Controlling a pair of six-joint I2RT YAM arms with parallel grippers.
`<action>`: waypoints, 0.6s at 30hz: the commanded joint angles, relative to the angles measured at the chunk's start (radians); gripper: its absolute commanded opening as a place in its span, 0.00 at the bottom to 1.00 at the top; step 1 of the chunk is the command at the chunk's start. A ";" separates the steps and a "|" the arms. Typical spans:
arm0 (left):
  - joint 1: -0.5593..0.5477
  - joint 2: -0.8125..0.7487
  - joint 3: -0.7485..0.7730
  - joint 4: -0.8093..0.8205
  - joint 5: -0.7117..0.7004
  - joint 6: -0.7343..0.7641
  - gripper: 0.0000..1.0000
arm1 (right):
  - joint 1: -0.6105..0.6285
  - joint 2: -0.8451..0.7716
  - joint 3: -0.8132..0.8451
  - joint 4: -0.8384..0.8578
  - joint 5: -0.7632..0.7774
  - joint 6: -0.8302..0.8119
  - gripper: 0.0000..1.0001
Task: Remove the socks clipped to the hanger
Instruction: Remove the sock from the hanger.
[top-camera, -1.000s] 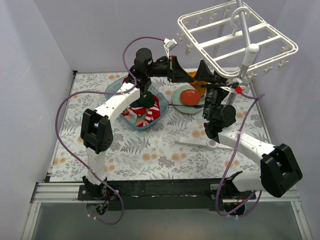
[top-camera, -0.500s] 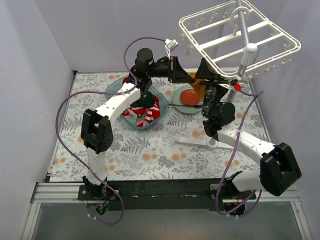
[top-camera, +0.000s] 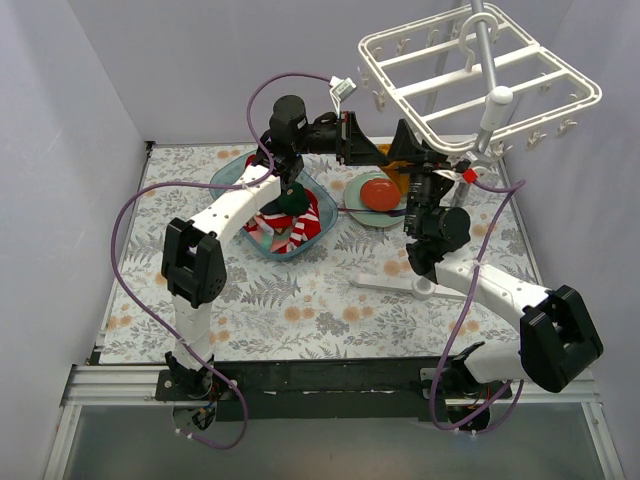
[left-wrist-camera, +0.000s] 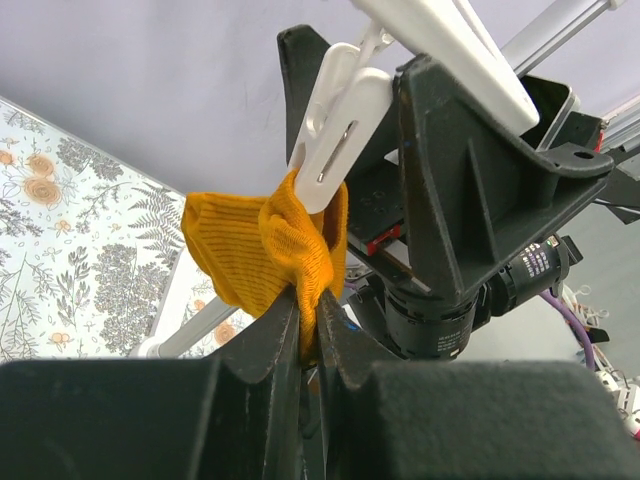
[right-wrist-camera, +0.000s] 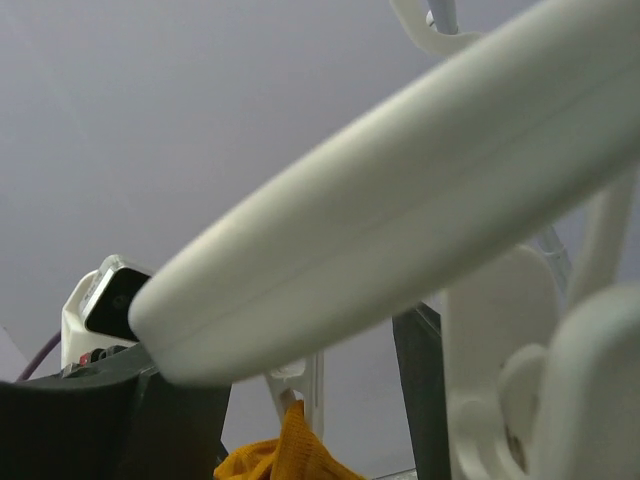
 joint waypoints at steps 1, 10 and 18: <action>-0.005 -0.032 0.039 -0.014 0.005 0.014 0.00 | 0.004 -0.019 -0.009 -0.012 -0.041 -0.036 0.68; -0.009 -0.033 0.042 -0.018 0.005 0.020 0.00 | 0.004 0.009 0.043 -0.057 -0.018 -0.063 0.63; -0.010 -0.036 0.047 -0.037 0.003 0.036 0.00 | 0.004 0.019 0.087 -0.150 -0.025 -0.074 0.56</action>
